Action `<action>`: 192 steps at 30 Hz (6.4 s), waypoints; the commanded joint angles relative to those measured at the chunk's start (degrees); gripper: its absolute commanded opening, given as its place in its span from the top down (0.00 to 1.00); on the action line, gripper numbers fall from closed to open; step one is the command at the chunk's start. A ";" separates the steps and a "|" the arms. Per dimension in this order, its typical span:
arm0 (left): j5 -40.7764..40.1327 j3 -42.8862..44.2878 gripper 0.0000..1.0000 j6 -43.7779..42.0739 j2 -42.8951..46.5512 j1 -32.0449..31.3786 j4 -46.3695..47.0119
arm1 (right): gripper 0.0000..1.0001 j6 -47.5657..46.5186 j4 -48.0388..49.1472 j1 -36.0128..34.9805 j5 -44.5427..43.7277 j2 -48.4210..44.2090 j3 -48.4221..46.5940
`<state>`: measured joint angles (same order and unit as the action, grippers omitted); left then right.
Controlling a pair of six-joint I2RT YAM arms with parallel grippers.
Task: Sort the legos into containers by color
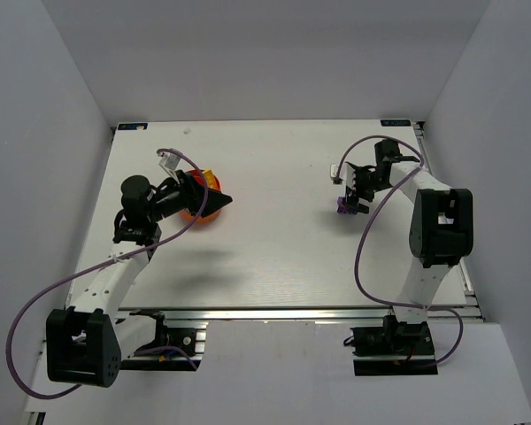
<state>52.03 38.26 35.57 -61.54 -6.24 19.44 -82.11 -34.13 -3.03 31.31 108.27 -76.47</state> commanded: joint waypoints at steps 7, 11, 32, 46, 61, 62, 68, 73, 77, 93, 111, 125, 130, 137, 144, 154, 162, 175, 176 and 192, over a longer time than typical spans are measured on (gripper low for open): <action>1.67 1.03 0.19 -0.77 -0.95 -0.18 -1.08 | 0.12 -2.00 -2.17 -0.31 -1.60 5.11 -3.95; 2.81 0.76 0.20 0.20 -2.00 -0.18 0.68 | 0.16 -2.79 -4.44 -0.57 -1.60 6.86 -5.18; -2.37 1.46 0.24 2.31 -7.71 -9.92 0.25 | 0.80 -3.32 -9.72 -0.40 -0.20 4.50 -5.54; -18.54 8.23 0.15 13.56 -21.24 -28.91 6.04 | 0.90 14.86 2.39 -10.40 9.65 -36.35 17.66; -23.73 18.16 0.06 11.54 -28.46 -38.66 5.09 | 0.90 27.78 8.37 -17.98 1.65 -43.40 20.66; -24.51 18.43 0.06 11.02 -28.72 -39.19 3.77 | 0.90 28.75 8.55 -18.24 1.56 -43.67 20.48; -29.61 21.33 0.06 6.09 -29.52 -40.34 -3.44 | 0.90 31.22 8.82 -18.77 1.82 -44.99 20.30; -30.76 21.94 0.07 5.82 -30.22 -40.87 -3.01 | 0.90 32.01 7.68 -18.86 3.14 -45.87 19.86; -31.02 21.86 0.09 6.44 -30.66 -40.87 -1.43 | 0.90 32.10 7.06 -18.86 4.19 -46.39 19.60; -26.02 22.21 0.55 9.43 -33.03 -40.87 2.88 | 0.88 32.36 6.97 -18.86 4.99 -46.83 19.95; -26.70 27.20 0.89 -13.71 -30.31 -38.58 -17.27 | 0.11 35.96 6.63 -17.89 2.34 -48.76 20.30; -18.12 17.66 0.93 -49.18 -14.25 -36.83 -26.31 | 0.11 15.14 -21.32 -17.80 26.42 -38.25 11.52; -12.76 14.65 0.93 -56.66 -10.89 -37.35 -26.29 | 0.11 24.40 -14.94 -20.00 26.45 -35.31 9.75; -13.09 14.12 0.93 -59.74 -10.79 -37.88 -27.35 | 0.11 36.65 -0.24 -24.39 20.99 -36.91 11.78; -12.92 14.39 0.93 -59.57 -11.15 -37.88 -26.39 | 0.11 38.42 1.34 -27.82 19.49 -34.97 13.27; -13.97 14.39 0.93 -59.39 -10.18 -37.88 -26.21 | 0.18 41.59 4.51 -30.28 14.92 -33.65 13.80; -14.76 14.21 0.93 -59.74 -10.09 -37.88 -26.91 | 0.64 40.53 3.11 -30.46 14.74 -32.33 12.57; -18.36 14.74 1.00 -64.40 -9.74 -37.35 -34.99 | 1.00 36.41 0.38 -28.79 13.43 -33.56 10.02; -18.89 14.65 1.00 -64.92 -9.22 -37.35 -35.52 | 1.00 36.32 0.21 -28.70 13.43 -33.47 9.85; -23.29 15.70 1.00 -63.35 -8.16 -36.83 -36.41 | 1.00 38.67 4.58 -22.99 12.64 -36.81 12.48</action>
<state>29.54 52.64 -28.88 -72.01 -43.24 -16.86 -45.28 -32.84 -26.89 44.03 73.82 -64.64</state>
